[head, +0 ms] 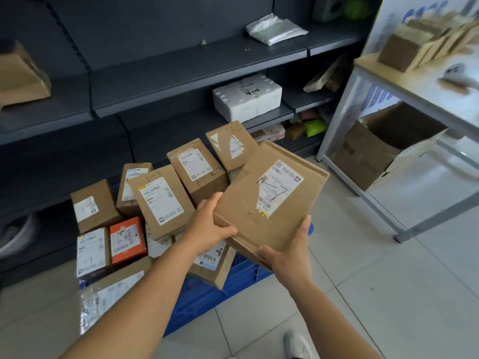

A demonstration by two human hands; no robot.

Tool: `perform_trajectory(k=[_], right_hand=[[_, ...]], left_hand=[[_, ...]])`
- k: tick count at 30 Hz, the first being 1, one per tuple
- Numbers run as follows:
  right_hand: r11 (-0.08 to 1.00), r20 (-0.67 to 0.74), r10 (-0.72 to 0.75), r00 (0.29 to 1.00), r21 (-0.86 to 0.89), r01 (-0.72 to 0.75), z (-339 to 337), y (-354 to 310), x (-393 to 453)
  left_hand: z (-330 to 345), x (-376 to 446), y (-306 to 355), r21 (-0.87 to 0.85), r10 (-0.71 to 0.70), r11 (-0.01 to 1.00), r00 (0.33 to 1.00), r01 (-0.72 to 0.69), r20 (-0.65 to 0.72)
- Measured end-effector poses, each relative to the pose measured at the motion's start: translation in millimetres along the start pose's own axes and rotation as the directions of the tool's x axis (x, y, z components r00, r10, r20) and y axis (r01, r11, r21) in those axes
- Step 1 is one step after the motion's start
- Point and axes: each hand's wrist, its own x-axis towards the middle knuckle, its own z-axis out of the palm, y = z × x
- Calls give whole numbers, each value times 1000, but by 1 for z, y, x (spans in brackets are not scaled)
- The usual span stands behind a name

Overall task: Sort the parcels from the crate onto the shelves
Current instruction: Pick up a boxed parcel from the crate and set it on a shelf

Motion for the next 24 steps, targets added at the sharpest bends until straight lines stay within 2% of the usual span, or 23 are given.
perform_trajectory(k=[6,12,17,24], right_hand=[[985,23,-144,989,-87,146,-26,-19,-11],[942,159,-313,936,-72,327,-53,-41,-27],[877,298,-440,847,-60,477,-68,-58,-46],[767,501,-556,663,1,642,-59,-84,-97]], left_hand=[[3,-45,19,-96,-5,995,978,-16,-210],[5,-99,39,-151,-84,988,905,22,-417],[10,-151,53,-236,-140,972,804,0,-578],[5,-234,51,-313,-249,950,596,-4,-764]])
